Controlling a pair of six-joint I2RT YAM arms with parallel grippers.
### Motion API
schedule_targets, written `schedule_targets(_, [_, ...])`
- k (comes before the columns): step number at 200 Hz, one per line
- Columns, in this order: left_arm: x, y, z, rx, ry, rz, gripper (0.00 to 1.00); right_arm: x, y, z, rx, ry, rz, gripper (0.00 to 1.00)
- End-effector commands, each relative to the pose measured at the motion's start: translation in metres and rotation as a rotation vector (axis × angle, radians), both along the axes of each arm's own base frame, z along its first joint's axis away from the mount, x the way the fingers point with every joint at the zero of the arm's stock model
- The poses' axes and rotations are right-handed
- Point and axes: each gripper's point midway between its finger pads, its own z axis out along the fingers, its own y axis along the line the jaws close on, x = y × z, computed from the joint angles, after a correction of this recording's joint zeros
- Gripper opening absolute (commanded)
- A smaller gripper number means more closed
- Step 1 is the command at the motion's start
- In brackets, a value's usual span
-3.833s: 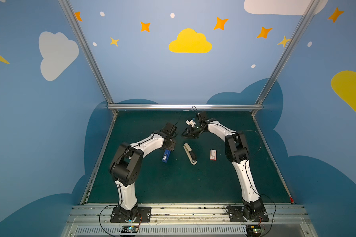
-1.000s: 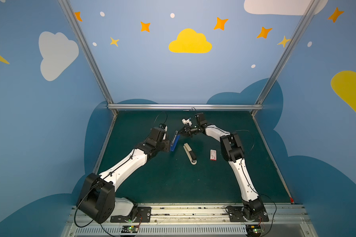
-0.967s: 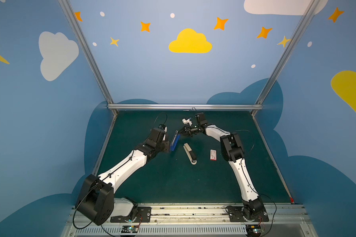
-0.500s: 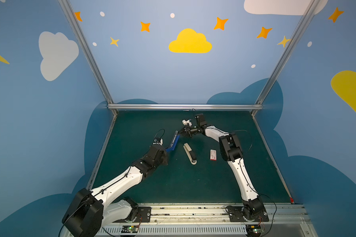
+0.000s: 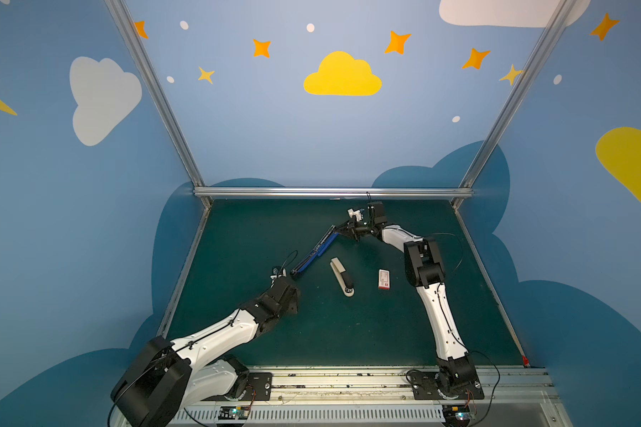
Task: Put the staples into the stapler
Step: 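Pull the left gripper back to swing the blue stapler open against the right gripper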
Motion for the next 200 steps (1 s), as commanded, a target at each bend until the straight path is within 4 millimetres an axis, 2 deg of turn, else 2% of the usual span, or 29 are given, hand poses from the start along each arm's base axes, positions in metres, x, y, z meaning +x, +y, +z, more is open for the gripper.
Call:
schedule_targets(1, [0.001,0.002,0.006,-0.003,-0.017,0.028,0.12,-0.001,0.008,-0.014,-0.025,-0.033,-0.004,0.0])
schedule_targets(25, [0.008,0.0,0.027,-0.02,-0.06,0.033,0.33,-0.005,0.009,-0.011,-0.007,-0.029,-0.005,0.0])
schedule_targets(50, [0.019,-0.004,0.038,-0.04,-0.095,0.061,0.46,-0.016,0.012,-0.007,0.008,-0.068,0.006,0.0])
schedule_targets(85, [0.034,-0.016,0.036,-0.011,-0.066,0.033,0.48,-0.035,0.012,-0.012,-0.016,-0.124,0.011,0.0])
schedule_targets(111, [0.042,-0.027,0.03,-0.011,-0.039,0.014,0.48,-0.048,0.015,-0.026,-0.118,-0.1,0.047,0.2])
schedule_targets(130, [0.044,-0.034,0.028,-0.024,-0.026,-0.004,0.48,-0.05,0.004,-0.03,-0.213,-0.102,0.032,0.26])
schedule_targets(160, [0.042,-0.042,0.021,-0.055,-0.005,-0.023,0.49,-0.047,-0.019,-0.03,-0.334,-0.082,0.0,0.3])
schedule_targets(200, [0.043,-0.057,0.012,-0.096,0.029,-0.045,0.5,-0.043,-0.039,-0.014,-0.41,-0.122,-0.016,0.32])
